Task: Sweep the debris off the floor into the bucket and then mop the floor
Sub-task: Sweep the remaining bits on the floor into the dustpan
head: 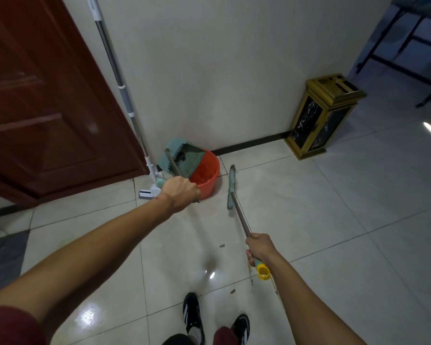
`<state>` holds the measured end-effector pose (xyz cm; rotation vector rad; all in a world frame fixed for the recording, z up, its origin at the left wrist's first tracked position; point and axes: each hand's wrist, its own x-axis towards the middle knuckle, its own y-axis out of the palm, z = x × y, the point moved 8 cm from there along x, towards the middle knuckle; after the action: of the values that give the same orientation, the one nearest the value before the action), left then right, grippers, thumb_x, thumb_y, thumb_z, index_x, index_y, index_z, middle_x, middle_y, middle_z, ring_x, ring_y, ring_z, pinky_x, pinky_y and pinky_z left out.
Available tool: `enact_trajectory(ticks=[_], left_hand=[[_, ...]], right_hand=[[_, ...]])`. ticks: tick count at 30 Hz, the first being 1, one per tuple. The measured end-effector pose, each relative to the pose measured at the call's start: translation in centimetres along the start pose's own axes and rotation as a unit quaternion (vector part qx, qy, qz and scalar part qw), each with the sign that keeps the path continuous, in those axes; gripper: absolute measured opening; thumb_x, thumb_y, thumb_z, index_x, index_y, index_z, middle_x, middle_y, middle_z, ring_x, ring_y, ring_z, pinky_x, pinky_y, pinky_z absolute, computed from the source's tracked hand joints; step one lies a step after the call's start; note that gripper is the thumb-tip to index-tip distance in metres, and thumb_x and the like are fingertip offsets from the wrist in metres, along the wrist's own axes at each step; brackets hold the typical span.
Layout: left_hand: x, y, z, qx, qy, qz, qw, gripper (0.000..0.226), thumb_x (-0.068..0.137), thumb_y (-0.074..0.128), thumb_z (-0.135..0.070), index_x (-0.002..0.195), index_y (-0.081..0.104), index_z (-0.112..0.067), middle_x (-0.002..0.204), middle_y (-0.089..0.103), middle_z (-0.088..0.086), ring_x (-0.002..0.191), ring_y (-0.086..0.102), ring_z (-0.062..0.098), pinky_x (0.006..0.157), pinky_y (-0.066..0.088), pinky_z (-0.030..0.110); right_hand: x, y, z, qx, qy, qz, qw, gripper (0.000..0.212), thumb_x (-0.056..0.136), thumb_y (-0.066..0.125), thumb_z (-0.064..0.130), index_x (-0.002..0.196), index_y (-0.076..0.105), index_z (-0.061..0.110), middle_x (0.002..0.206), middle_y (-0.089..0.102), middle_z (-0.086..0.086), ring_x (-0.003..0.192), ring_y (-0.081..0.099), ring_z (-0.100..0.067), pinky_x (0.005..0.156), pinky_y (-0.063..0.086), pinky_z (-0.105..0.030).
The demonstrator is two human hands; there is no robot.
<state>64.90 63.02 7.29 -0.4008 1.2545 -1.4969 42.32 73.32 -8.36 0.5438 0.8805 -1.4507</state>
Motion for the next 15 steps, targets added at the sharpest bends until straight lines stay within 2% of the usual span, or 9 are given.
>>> enact_trajectory(ticks=[5,7,11,15], left_hand=[[-3.1,-1.3,1.7,-0.086,-0.100,-0.025,0.991,0.020,0.097,0.057,-0.023,0.111,0.071,-0.018,0.105,0.074,0.010,0.099,0.071,0.035,0.074,0.051,0.039],[-4.7,-1.5,2.6,-0.127,-0.152,-0.030,0.980,0.022,0.092,0.061,-0.014,0.111,0.070,-0.020,0.106,0.073,0.009,0.099,0.069,0.034,0.071,0.046,0.038],[-8.5,-0.7,3.9,-0.233,-0.256,-0.076,0.935,0.040,0.086,0.056,-0.006,0.119,0.067,-0.025,0.107,0.070,0.013,0.097,0.067,0.038,0.069,0.046,0.040],[-13.1,1.8,3.3,-0.302,-0.319,-0.105,0.892,0.044,0.086,0.058,-0.010,0.126,0.066,-0.026,0.106,0.070,0.016,0.096,0.066,0.040,0.074,0.051,0.042]], right_hand=[[0.0,-0.4,-1.1,-0.012,-0.005,0.015,1.000,0.007,0.092,0.055,0.005,0.095,0.061,0.002,0.049,0.049,-0.009,0.039,0.041,-0.019,0.042,0.040,-0.023],[-0.3,-0.5,-1.4,-0.021,-0.013,0.024,0.999,0.007,0.090,0.059,0.002,0.097,0.059,0.000,0.047,0.048,-0.008,0.038,0.041,-0.018,0.042,0.040,-0.022],[-1.0,-1.1,-2.4,-0.053,-0.018,0.037,0.998,0.021,0.090,0.056,-0.005,0.106,0.053,0.009,0.053,0.049,-0.010,0.041,0.041,-0.019,0.041,0.039,-0.023],[-1.2,-1.5,-3.5,-0.108,-0.025,0.026,0.993,0.022,0.089,0.052,-0.007,0.108,0.059,0.002,0.054,0.051,-0.012,0.042,0.043,-0.020,0.043,0.039,-0.025]])
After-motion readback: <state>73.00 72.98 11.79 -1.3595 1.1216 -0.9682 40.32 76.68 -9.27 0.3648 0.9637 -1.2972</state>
